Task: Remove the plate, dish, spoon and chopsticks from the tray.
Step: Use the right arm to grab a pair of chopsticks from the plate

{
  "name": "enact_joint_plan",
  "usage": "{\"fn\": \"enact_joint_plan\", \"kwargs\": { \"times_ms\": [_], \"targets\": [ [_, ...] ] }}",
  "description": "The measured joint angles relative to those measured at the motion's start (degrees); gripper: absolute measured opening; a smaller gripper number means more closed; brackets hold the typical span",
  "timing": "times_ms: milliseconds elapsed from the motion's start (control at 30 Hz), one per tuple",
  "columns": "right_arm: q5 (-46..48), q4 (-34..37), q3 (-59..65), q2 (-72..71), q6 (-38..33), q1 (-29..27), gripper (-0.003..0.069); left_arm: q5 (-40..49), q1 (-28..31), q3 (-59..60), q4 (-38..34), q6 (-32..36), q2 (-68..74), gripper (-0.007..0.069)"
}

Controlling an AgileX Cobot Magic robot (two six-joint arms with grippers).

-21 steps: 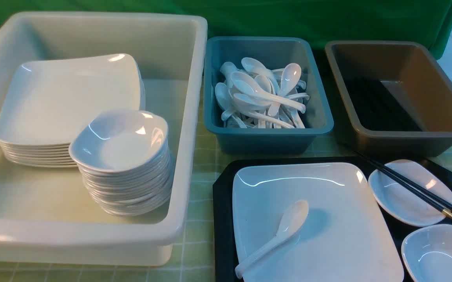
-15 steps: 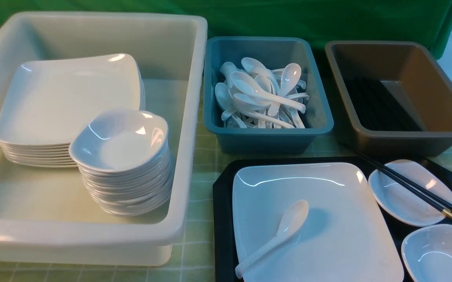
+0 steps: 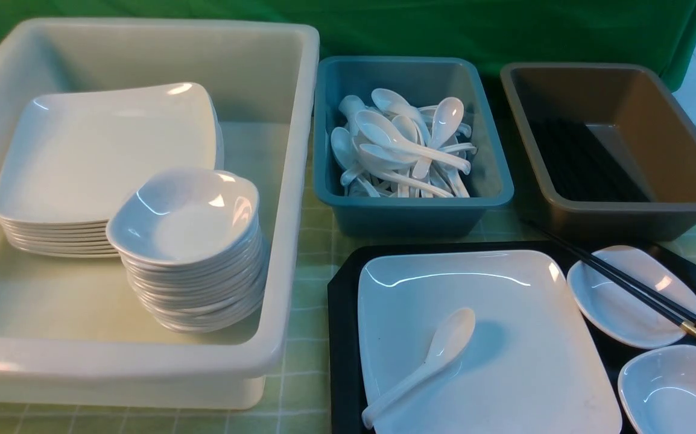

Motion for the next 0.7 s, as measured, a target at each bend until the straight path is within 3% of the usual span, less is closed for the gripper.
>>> {"fn": "enact_joint_plan", "kwargs": {
  "times_ms": [700],
  "targets": [
    [0.0,0.0,0.0,0.0,0.0,0.0,0.0242,0.0,0.0,0.0,0.0,0.0,0.0,0.0169]
  ]
}}
